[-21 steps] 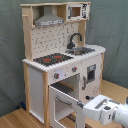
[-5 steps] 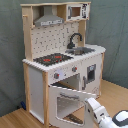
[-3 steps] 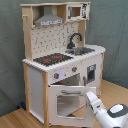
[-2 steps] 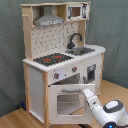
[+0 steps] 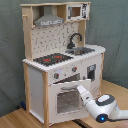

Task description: Play with the kitchen

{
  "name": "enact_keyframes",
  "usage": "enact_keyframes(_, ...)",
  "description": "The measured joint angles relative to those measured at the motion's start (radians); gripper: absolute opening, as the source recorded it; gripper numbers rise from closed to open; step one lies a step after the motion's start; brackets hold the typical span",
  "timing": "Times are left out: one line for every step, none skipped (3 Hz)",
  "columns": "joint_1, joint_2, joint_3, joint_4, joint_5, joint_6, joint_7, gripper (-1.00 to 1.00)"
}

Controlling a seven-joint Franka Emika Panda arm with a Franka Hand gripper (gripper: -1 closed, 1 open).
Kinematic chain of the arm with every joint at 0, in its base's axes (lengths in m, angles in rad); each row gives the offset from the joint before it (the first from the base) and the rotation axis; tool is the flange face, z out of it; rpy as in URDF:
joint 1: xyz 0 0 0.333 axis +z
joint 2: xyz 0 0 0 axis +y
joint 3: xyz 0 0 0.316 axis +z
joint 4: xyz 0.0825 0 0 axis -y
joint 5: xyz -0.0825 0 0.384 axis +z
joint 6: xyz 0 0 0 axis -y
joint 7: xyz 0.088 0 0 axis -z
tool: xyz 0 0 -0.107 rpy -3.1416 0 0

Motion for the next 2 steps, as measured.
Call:
enact_keyframes(-0.051,-0.002,-0.012,0.001,-0.004,0.087,-0.025,1.00)
enact_keyframes(-0.096,-0.005,-0.033,0.002,-0.015,0.176,-0.052,1.00)
